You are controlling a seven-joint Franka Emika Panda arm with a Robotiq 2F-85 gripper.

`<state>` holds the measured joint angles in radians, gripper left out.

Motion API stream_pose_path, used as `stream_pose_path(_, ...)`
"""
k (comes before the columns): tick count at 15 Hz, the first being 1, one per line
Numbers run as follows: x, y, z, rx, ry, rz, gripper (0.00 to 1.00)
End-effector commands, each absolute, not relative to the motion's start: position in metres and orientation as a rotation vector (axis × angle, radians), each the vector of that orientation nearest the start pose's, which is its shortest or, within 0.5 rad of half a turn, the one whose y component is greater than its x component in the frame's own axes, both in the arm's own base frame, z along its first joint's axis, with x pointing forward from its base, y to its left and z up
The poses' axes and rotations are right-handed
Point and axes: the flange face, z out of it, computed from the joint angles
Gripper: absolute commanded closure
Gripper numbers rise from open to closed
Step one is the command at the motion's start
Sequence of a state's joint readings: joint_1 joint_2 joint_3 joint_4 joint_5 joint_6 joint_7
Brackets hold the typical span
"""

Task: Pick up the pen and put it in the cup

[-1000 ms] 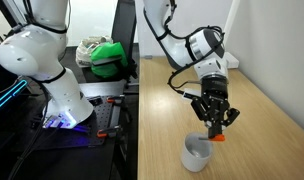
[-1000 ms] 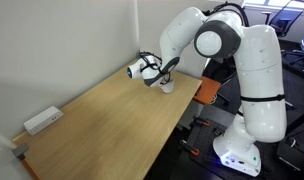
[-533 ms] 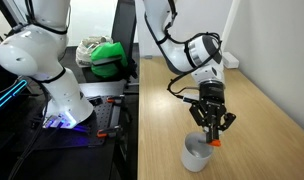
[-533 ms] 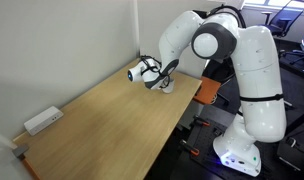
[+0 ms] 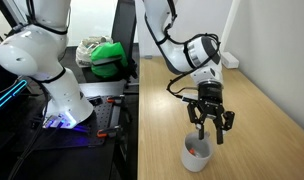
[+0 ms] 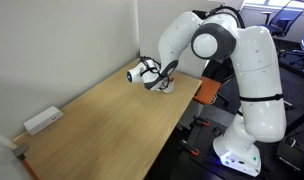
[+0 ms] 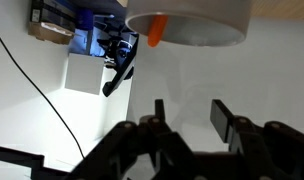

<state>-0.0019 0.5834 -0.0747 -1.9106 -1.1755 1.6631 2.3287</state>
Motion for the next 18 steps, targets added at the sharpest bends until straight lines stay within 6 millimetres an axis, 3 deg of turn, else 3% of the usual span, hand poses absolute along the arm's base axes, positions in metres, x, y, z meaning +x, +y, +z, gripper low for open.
stream_pose_path(1,0.547,-0.130,0.226,1.199,-1.496,0.743,0.16)
stream_pose_path(3,0.541,-0.130,0.241,1.178,-1.518,0.745,0.01)
stream_pose_path(8,0.532,-0.128,0.280,1.132,-1.562,0.752,0.00)
stream_pose_path(11,0.532,-0.125,0.293,1.124,-1.578,0.763,0.00)
stream_pose_path(13,0.533,-0.123,0.296,1.126,-1.587,0.768,0.00)
stream_pose_path(14,0.542,-0.129,0.288,1.153,-1.564,0.759,0.00)
stream_pose_path(18,0.542,-0.129,0.285,1.156,-1.559,0.755,0.00)
